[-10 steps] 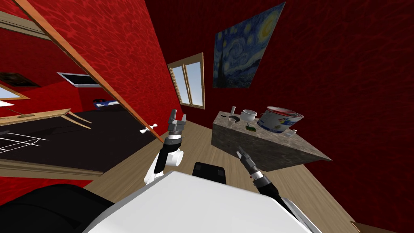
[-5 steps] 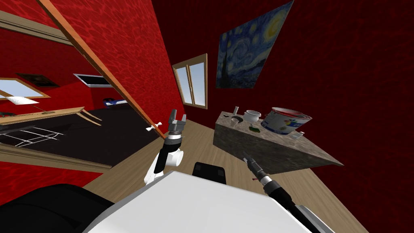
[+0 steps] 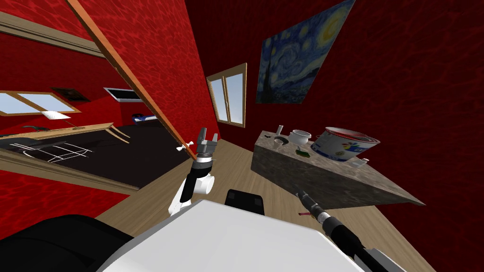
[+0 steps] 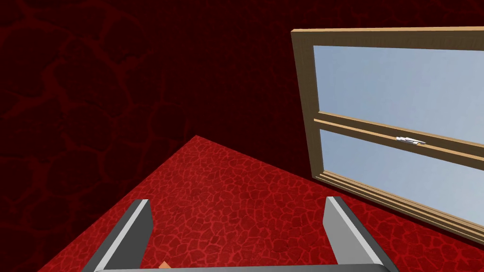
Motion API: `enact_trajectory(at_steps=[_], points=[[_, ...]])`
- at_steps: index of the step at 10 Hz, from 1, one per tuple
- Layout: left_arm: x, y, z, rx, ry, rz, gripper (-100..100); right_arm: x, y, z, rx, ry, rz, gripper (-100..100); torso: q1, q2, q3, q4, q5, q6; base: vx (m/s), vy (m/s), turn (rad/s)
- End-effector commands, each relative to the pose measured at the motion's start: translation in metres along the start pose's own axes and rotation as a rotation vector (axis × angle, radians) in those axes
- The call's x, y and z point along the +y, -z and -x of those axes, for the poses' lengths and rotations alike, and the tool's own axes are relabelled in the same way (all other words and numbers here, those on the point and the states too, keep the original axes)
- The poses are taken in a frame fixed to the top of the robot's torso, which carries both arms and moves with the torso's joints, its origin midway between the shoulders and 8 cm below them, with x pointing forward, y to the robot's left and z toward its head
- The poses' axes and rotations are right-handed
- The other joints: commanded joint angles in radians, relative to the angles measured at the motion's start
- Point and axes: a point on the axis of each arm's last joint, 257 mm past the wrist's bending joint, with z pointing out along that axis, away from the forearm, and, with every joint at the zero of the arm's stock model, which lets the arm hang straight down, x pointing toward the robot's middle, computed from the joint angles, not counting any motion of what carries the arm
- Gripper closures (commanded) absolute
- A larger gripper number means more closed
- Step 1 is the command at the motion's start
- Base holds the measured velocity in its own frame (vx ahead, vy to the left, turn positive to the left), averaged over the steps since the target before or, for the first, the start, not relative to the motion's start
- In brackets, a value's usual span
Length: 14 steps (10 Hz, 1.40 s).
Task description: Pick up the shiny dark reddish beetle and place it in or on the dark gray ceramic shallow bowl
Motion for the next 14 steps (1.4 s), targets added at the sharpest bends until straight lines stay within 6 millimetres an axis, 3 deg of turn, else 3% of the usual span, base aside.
enact_trajectory(at_steps=[1, 3, 4, 5, 6, 7, 8, 9, 10, 11, 14], points=[[0.000, 0.000, 0.000, 0.000, 0.000, 0.000, 0, -0.032, 0.010, 0.019, -0.009, 0.034, -0.097, -100, 0.000, 0.000, 0.000, 0.000, 0.000, 0.000, 0.025, 0.021, 0.130], [0.000, 0.000, 0.000, 0.000, 0.000, 0.000, 0, -0.033, 0.013, 0.027, -0.001, 0.063, -0.106, -100, 0.000, -0.001, 0.000, 0.000, 0.000, 0.000, 0.018, 0.011, 0.045], [0.000, 0.000, 0.000, 0.000, 0.000, 0.000, 0, -0.059, 0.024, 0.045, -0.013, 0.091, -0.187, -100, -0.001, 0.000, 0.000, 0.000, 0.000, 0.000, 0.031, 0.015, 0.177], [0.000, 0.000, 0.000, 0.000, 0.000, 0.000, 0, -0.059, 0.026, 0.050, -0.009, 0.109, -0.193, -100, -0.001, -0.001, -0.001, 0.000, 0.000, -0.001, 0.037, 0.005, 0.087], [0.000, 0.000, 0.000, 0.000, 0.000, 0.000, 0, -0.083, 0.039, 0.072, -0.022, 0.144, -0.274, -100, -0.001, -0.002, -0.001, 0.000, 0.000, 0.000, 0.061, 0.003, 0.169], [0.000, 0.000, 0.000, 0.000, 0.000, 0.000, 0, -0.083, 0.040, 0.076, -0.020, 0.156, -0.277, -100, -0.002, -0.003, -0.002, -0.001, 0.000, -0.001, 0.055, 0.000, 0.083], [0.000, 0.000, 0.000, 0.000, 0.000, 0.000, 0, -0.104, 0.055, 0.099, -0.036, 0.188, -0.355, -100, -0.001, -0.003, -0.002, -0.001, -0.001, 0.000, 0.069, -0.003, 0.169], [0.000, 0.000, 0.000, 0.000, 0.000, 0.000, 0, -0.104, 0.056, 0.103, -0.034, 0.201, -0.359, -100, -0.002, -0.004, -0.002, -0.001, -0.001, 0.000, 0.060, -0.017, 0.090], [0.000, 0.000, 0.000, 0.000, 0.000, 0.000, 0, -0.122, 0.071, 0.124, -0.053, 0.227, -0.432, -100, -0.002, -0.003, -0.002, -0.001, -0.001, 0.000, 0.077, -0.032, 0.169], [0.000, 0.000, 0.000, 0.000, 0.000, 0.000, 0, -0.121, 0.072, 0.130, -0.051, 0.243, -0.437, -100, -0.003, -0.004, -0.002, -0.001, -0.001, 0.000, 0.078, -0.034, 0.122], [0.000, 0.000, 0.000, 0.000, 0.000, 0.000, 0, -0.157, 0.120, 0.198, -0.101, 0.337, -0.634, -100, -0.005, -0.009, -0.005, -0.002, -0.001, -0.001, 0.150, -0.060, 0.291]])
